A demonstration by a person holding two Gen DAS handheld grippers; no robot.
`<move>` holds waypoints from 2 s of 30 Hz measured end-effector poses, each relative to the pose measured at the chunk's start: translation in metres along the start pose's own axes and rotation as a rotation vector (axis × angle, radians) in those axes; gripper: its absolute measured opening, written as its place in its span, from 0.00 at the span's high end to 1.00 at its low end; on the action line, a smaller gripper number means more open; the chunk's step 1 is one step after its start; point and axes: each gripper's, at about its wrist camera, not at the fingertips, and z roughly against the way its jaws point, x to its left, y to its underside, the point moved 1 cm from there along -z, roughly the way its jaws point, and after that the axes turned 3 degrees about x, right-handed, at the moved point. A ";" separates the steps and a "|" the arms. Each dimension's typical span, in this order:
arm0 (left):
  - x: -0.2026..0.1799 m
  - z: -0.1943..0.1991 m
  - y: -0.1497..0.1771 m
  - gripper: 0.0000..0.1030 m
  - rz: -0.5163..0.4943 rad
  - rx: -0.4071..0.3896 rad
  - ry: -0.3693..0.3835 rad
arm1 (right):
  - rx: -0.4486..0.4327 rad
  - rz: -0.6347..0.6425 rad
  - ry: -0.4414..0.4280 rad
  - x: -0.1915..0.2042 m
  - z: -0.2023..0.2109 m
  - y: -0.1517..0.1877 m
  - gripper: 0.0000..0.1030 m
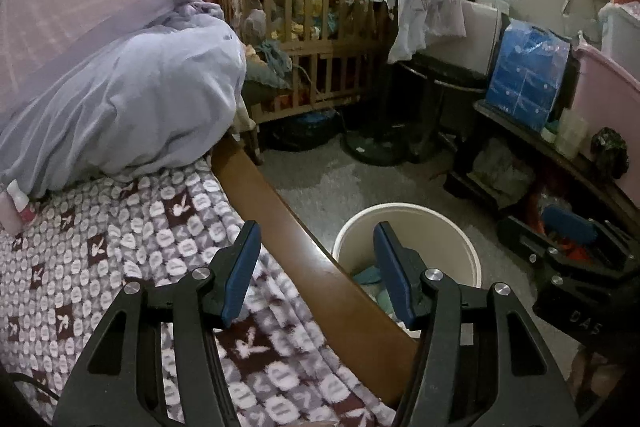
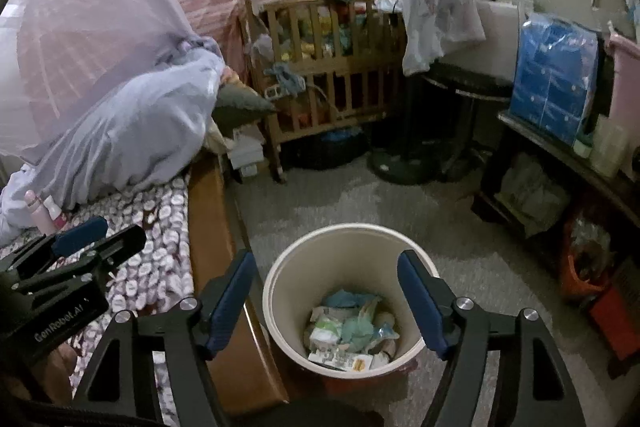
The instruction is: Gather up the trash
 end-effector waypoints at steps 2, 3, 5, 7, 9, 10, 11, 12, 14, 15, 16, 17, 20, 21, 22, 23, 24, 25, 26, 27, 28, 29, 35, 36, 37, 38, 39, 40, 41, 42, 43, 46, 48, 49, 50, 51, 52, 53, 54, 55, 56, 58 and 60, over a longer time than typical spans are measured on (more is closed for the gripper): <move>0.004 0.005 -0.001 0.44 0.020 -0.010 0.009 | -0.019 0.007 0.004 0.004 0.008 -0.001 0.27; 0.006 0.007 -0.001 0.44 0.029 -0.017 0.008 | -0.026 0.011 0.006 0.005 0.010 -0.001 0.27; 0.007 0.011 -0.001 0.44 0.037 -0.026 0.009 | -0.039 0.018 0.015 0.007 0.015 -0.002 0.27; 0.007 0.015 0.000 0.44 0.037 -0.031 0.007 | -0.053 0.017 0.018 0.007 0.020 -0.003 0.26; 0.007 0.018 0.001 0.44 0.034 -0.036 0.004 | -0.063 0.013 0.015 0.007 0.024 -0.004 0.26; 0.007 0.019 0.001 0.44 0.036 -0.040 0.004 | -0.069 0.012 0.017 0.008 0.026 -0.004 0.26; 0.008 0.020 0.001 0.44 0.038 -0.041 0.005 | -0.073 0.012 0.019 0.008 0.028 -0.004 0.25; 0.008 0.021 0.001 0.44 0.039 -0.042 0.006 | -0.077 0.015 0.022 0.008 0.029 -0.005 0.25; 0.009 0.021 0.002 0.44 0.040 -0.044 0.006 | -0.083 0.020 0.027 0.008 0.031 -0.006 0.24; 0.009 0.022 0.002 0.44 0.039 -0.046 0.004 | -0.084 0.020 0.028 0.008 0.032 -0.005 0.23; 0.009 0.022 0.001 0.44 0.039 -0.047 0.002 | -0.085 0.020 0.028 0.008 0.033 -0.005 0.23; 0.009 0.023 0.001 0.44 0.039 -0.048 0.001 | -0.086 0.020 0.028 0.008 0.033 -0.006 0.23; 0.010 0.024 0.001 0.44 0.046 -0.049 -0.003 | -0.085 0.019 0.031 0.008 0.033 -0.006 0.23; 0.010 0.024 0.001 0.44 0.048 -0.049 -0.004 | -0.086 0.020 0.029 0.008 0.034 -0.006 0.23; 0.010 0.024 0.001 0.44 0.048 -0.049 -0.004 | -0.084 0.019 0.030 0.008 0.034 -0.005 0.23; 0.010 0.023 0.001 0.44 0.050 -0.048 -0.006 | -0.083 0.019 0.029 0.007 0.034 -0.005 0.23; 0.010 0.023 0.001 0.44 0.049 -0.047 -0.010 | -0.083 0.019 0.028 0.007 0.034 -0.006 0.23; 0.010 0.023 0.001 0.44 0.048 -0.046 -0.013 | -0.082 0.019 0.027 0.007 0.034 -0.005 0.23; 0.010 0.022 0.001 0.44 0.047 -0.046 -0.015 | -0.083 0.019 0.028 0.007 0.034 -0.006 0.23; 0.010 0.022 0.001 0.44 0.047 -0.045 -0.017 | -0.083 0.020 0.030 0.007 0.034 -0.006 0.23; 0.010 0.022 0.001 0.44 0.047 -0.044 -0.018 | -0.082 0.020 0.030 0.007 0.034 -0.005 0.23; 0.009 0.022 0.001 0.44 0.047 -0.044 -0.019 | -0.081 0.020 0.030 0.007 0.034 -0.005 0.23; 0.011 0.019 0.003 0.44 0.045 -0.041 -0.030 | -0.075 0.021 0.028 0.007 0.032 -0.003 0.22; 0.011 0.019 0.003 0.44 0.045 -0.041 -0.031 | -0.072 0.021 0.028 0.007 0.031 -0.003 0.22; 0.011 0.019 0.003 0.44 0.045 -0.041 -0.031 | -0.071 0.020 0.027 0.007 0.031 -0.003 0.22; 0.012 0.018 0.003 0.44 0.046 -0.040 -0.033 | -0.072 0.020 0.027 0.007 0.031 -0.003 0.22; 0.012 0.017 0.003 0.44 0.047 -0.039 -0.034 | -0.071 0.021 0.028 0.007 0.031 -0.003 0.22; 0.013 0.016 0.003 0.44 0.048 -0.037 -0.033 | -0.070 0.021 0.027 0.007 0.031 -0.003 0.22; 0.014 0.016 0.004 0.44 0.048 -0.035 -0.033 | -0.069 0.021 0.027 0.007 0.030 -0.003 0.22; 0.014 0.016 0.004 0.44 0.048 -0.036 -0.034 | -0.070 0.021 0.027 0.007 0.030 -0.003 0.22; 0.014 0.016 0.004 0.44 0.048 -0.036 -0.034 | -0.069 0.020 0.027 0.007 0.030 -0.003 0.22; 0.014 0.016 0.003 0.44 0.047 -0.036 -0.034 | -0.061 0.021 0.025 0.007 0.026 -0.002 0.22; 0.013 0.016 0.003 0.44 0.048 -0.036 -0.034 | -0.059 0.020 0.026 0.006 0.025 -0.003 0.22; 0.013 0.016 0.003 0.44 0.048 -0.036 -0.035 | -0.059 0.020 0.025 0.006 0.025 -0.003 0.22; 0.013 0.016 0.003 0.44 0.048 -0.037 -0.036 | -0.057 0.021 0.025 0.007 0.025 -0.002 0.22; 0.013 0.015 0.004 0.44 0.049 -0.037 -0.035 | -0.055 0.021 0.025 0.006 0.025 -0.002 0.22; 0.012 0.016 0.003 0.44 0.049 -0.036 -0.034 | -0.056 0.021 0.026 0.006 0.025 -0.002 0.22; 0.013 0.015 0.004 0.44 0.048 -0.034 -0.032 | -0.054 0.021 0.026 0.006 0.024 -0.001 0.22; 0.014 0.014 0.004 0.44 0.048 -0.033 -0.032 | -0.053 0.020 0.025 0.006 0.023 -0.001 0.22; 0.014 0.014 0.004 0.44 0.048 -0.034 -0.032 | -0.051 0.020 0.025 0.005 0.023 -0.001 0.22; 0.015 0.013 0.004 0.44 0.048 -0.033 -0.032 | -0.049 0.019 0.024 0.005 0.022 -0.001 0.22; 0.015 0.012 0.004 0.44 0.047 -0.031 -0.032 | -0.045 0.020 0.023 0.005 0.021 -0.001 0.22; 0.016 0.011 0.005 0.44 0.045 -0.029 -0.034 | -0.041 0.021 0.022 0.004 0.019 -0.001 0.22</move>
